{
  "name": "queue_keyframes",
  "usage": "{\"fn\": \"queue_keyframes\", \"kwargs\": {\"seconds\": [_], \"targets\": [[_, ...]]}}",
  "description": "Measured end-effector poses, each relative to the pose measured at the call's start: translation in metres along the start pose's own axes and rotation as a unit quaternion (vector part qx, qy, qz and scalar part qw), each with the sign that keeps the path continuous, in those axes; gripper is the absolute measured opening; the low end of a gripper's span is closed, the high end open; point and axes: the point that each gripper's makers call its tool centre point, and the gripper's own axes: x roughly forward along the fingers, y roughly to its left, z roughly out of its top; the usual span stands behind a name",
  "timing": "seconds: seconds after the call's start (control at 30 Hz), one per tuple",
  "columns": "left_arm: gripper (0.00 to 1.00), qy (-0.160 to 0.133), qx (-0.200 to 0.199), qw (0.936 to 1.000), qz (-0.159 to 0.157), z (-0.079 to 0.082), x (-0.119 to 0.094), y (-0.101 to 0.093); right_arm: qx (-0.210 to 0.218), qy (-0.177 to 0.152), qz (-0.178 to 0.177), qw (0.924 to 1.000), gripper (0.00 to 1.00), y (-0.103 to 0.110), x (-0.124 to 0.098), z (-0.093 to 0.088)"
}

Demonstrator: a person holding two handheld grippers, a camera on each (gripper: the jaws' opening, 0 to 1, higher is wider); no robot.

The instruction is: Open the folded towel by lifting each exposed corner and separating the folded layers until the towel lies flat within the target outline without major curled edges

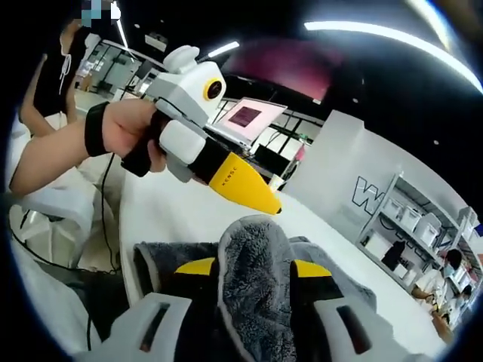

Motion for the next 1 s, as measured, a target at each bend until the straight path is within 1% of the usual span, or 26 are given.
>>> {"fn": "queue_keyframes", "kwargs": {"seconds": [0.07,0.27,0.3,0.33,0.37,0.43,0.57,0.6,0.67,0.7,0.73,0.83,0.9,0.97,1.0], "targets": [[0.29,-0.003,0.001,1.0,0.001,0.002,-0.001,0.0,0.003,-0.002,-0.003,1.0,0.3,-0.001,0.0,0.0],[0.29,-0.001,0.005,1.0,-0.001,0.003,-0.001,-0.001,0.024,-0.008,-0.036,0.999,0.27,-0.006,0.0,0.003],[0.29,-0.003,0.003,1.0,-0.001,0.004,-0.001,0.0,0.022,-0.017,-0.05,0.9983,0.25,-0.011,0.0,0.006],[0.29,-0.002,0.002,1.0,-0.002,0.003,-0.001,0.0,0.024,-0.017,-0.055,0.998,0.24,-0.013,-0.003,0.005],[0.29,0.0,0.005,1.0,-0.001,0.003,-0.001,0.0,0.031,-0.022,-0.061,0.9974,0.23,-0.015,-0.012,0.002],[0.29,0.001,0.002,1.0,-0.002,0.003,-0.001,0.0,0.042,-0.023,-0.079,0.9957,0.22,-0.024,-0.017,0.002],[0.29,0.0,0.004,1.0,-0.002,0.003,-0.001,0.0,0.04,-0.028,-0.077,0.9958,0.19,-0.025,-0.016,0.004],[0.29,0.001,0.005,1.0,-0.003,0.003,0.0,0.0,0.048,-0.039,-0.077,0.9951,0.18,-0.028,-0.015,0.007],[0.29,0.003,0.006,1.0,-0.003,0.002,0.0,0.0,0.061,-0.042,-0.08,0.9941,0.16,-0.031,-0.015,0.008],[0.29,0.003,0.007,1.0,-0.003,0.002,0.0,0.0,0.065,-0.043,-0.084,0.9934,0.15,-0.035,-0.015,0.008],[0.29,0.003,0.006,1.0,-0.004,0.002,-0.001,0.0,0.081,-0.048,-0.086,0.9918,0.13,-0.035,-0.015,0.011],[0.29,0.0,0.008,0.9999,-0.006,0.004,-0.001,-0.001,0.089,-0.04,-0.091,0.991,0.09,-0.033,-0.013,0.006],[0.29,0.002,0.01,0.9999,-0.007,0.003,-0.002,-0.002,0.097,-0.042,-0.087,0.9906,0.05,-0.031,-0.015,0.004],[0.29,0.004,0.009,0.9999,-0.005,0.002,-0.002,-0.001,0.104,-0.04,-0.085,0.9901,0.02,-0.038,-0.02,0.001],[0.29,0.004,0.008,0.9999,-0.005,0.002,-0.002,0.0,0.107,-0.038,-0.086,0.9898,0.02,-0.039,-0.021,-0.001]]}}
